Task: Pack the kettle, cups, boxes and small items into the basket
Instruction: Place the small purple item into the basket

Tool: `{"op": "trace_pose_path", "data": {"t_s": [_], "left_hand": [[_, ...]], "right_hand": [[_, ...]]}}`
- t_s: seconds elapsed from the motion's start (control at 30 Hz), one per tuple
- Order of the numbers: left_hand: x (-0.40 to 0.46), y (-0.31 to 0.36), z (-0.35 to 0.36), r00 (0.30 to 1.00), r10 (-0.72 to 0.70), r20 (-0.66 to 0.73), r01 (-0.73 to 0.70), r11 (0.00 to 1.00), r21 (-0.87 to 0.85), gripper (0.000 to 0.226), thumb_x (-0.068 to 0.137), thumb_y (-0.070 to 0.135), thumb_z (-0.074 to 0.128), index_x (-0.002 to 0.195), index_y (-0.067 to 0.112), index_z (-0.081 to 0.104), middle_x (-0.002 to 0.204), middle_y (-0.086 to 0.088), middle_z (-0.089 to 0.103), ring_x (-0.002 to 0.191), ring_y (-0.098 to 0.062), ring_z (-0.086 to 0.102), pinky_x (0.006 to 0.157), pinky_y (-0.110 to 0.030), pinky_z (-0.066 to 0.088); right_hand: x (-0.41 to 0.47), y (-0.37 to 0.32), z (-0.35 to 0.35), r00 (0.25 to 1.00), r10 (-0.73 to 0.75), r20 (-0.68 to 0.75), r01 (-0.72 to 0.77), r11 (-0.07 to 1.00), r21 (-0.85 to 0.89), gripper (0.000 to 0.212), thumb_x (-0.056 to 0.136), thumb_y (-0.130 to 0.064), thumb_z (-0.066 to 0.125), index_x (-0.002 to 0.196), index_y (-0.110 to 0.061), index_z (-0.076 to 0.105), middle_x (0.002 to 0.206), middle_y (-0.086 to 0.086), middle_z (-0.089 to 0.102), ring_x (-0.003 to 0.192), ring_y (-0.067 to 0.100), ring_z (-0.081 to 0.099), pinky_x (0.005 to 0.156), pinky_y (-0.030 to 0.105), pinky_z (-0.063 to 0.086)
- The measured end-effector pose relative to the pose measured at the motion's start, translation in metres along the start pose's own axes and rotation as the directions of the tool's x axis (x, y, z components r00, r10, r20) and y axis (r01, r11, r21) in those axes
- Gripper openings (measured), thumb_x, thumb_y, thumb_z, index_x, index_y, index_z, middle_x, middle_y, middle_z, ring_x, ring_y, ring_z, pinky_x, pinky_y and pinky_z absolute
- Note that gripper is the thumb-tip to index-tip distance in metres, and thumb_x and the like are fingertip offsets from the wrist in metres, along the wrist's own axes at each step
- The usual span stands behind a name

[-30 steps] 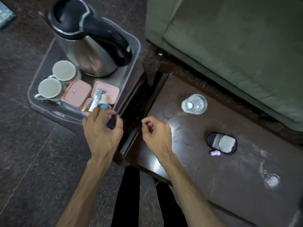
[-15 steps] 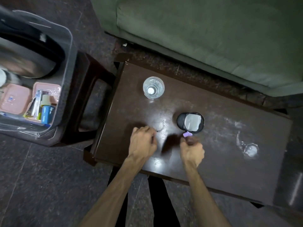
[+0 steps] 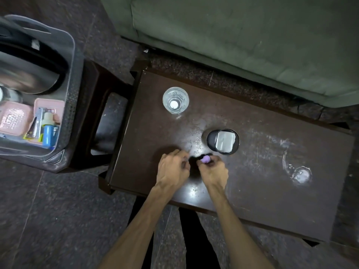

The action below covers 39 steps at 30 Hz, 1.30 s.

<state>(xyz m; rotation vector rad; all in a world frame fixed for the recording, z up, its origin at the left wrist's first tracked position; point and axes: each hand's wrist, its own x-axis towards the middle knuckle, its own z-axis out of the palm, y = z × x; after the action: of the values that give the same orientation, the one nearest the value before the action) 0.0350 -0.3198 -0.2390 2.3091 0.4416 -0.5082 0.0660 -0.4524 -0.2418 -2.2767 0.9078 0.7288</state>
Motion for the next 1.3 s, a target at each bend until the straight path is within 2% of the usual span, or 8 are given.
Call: {"op": "trace_pose_path", "data": {"t_s": [0.13,0.27,0.47,0.67,0.8,1.0,1.17,1.3], "left_hand": [[-0.010,-0.018,-0.029,0.991,-0.077,-0.108,0.061,0.988,-0.145,0.011,0.092,0.026,0.064,0.098,0.023,0.073,0.096,0.005,0.073,0.089,-0.021,0.069,0.088,-0.038,0.052],[-0.020,-0.046,-0.075,0.958,-0.132,-0.253,0.074,0.971,-0.228,0.018,0.095,0.025,0.058,0.098,0.019,0.074,0.098,0.003,0.074,0.091,-0.021,0.070,0.088,-0.043,0.054],[-0.030,-0.104,-0.159,0.847,-0.145,-0.512,0.051,0.980,-0.193,0.014,0.092,0.015,0.068,0.103,0.012,0.075,0.101,-0.004,0.073,0.084,-0.028,0.070,0.082,-0.049,0.055],[-0.034,-0.168,-0.236,0.656,-0.175,-0.734,0.080,0.983,-0.163,0.016,0.093,0.022,0.064,0.106,0.014,0.071,0.105,-0.003,0.070,0.093,-0.021,0.065,0.080,-0.037,0.050],[-0.036,-0.207,-0.274,0.585,-0.221,-0.781,0.148,0.975,-0.165,0.019,0.091,0.021,0.067,0.107,0.011,0.073,0.103,-0.006,0.071,0.093,-0.022,0.063,0.081,-0.034,0.045],[-0.032,-0.256,-0.314,0.662,-0.276,-0.696,0.181,0.961,-0.209,0.028,0.094,0.014,0.056,0.115,0.010,0.074,0.112,-0.009,0.071,0.093,-0.030,0.067,0.081,-0.041,0.053],[-0.027,-0.264,-0.313,0.830,-0.167,-0.532,0.156,0.986,-0.066,0.040,0.094,0.023,0.047,0.117,0.008,0.075,0.113,-0.014,0.069,0.104,-0.037,0.063,0.084,-0.050,0.054],[-0.026,-0.262,-0.302,0.811,-0.198,-0.551,0.188,0.979,-0.076,0.039,0.093,0.030,0.046,0.112,0.013,0.076,0.110,-0.010,0.068,0.105,-0.036,0.062,0.079,-0.048,0.054]], "right_hand": [[-0.039,-0.028,0.023,0.974,-0.176,0.140,0.168,0.983,0.072,0.011,0.081,-0.030,0.075,0.091,-0.029,0.071,0.075,-0.013,0.073,0.077,0.006,0.070,0.075,0.027,0.054],[-0.075,-0.071,0.051,0.922,-0.342,0.179,0.330,0.939,0.096,0.013,0.075,-0.034,0.074,0.087,-0.038,0.068,0.078,-0.027,0.071,0.072,-0.009,0.066,0.064,0.009,0.044],[-0.125,-0.151,0.092,0.772,-0.596,0.221,0.605,0.795,0.030,0.016,0.071,-0.040,0.077,0.082,-0.033,0.068,0.084,-0.009,0.070,0.071,0.005,0.067,0.076,0.030,0.057],[-0.185,-0.227,0.138,0.534,-0.809,0.244,0.831,0.555,0.020,0.014,0.075,-0.036,0.077,0.084,-0.026,0.071,0.098,-0.008,0.061,0.088,0.013,0.064,0.081,0.036,0.054],[-0.215,-0.268,0.181,0.375,-0.883,0.283,0.922,0.386,-0.018,0.021,0.074,-0.039,0.079,0.090,-0.025,0.075,0.095,-0.006,0.059,0.095,0.019,0.062,0.086,0.034,0.052],[-0.229,-0.289,0.246,0.253,-0.912,0.324,0.953,0.178,-0.245,0.026,0.077,-0.052,0.076,0.087,-0.027,0.077,0.102,-0.002,0.063,0.105,0.024,0.057,0.093,0.036,0.038],[-0.223,-0.272,0.257,0.255,-0.910,0.327,0.940,0.153,-0.306,0.031,0.084,-0.050,0.070,0.095,-0.022,0.078,0.108,0.001,0.062,0.109,0.026,0.055,0.095,0.039,0.037],[-0.225,-0.265,0.251,0.256,-0.924,0.285,0.950,0.186,-0.251,0.032,0.083,-0.042,0.072,0.101,-0.015,0.078,0.111,0.004,0.064,0.107,0.028,0.058,0.097,0.040,0.039]]}}
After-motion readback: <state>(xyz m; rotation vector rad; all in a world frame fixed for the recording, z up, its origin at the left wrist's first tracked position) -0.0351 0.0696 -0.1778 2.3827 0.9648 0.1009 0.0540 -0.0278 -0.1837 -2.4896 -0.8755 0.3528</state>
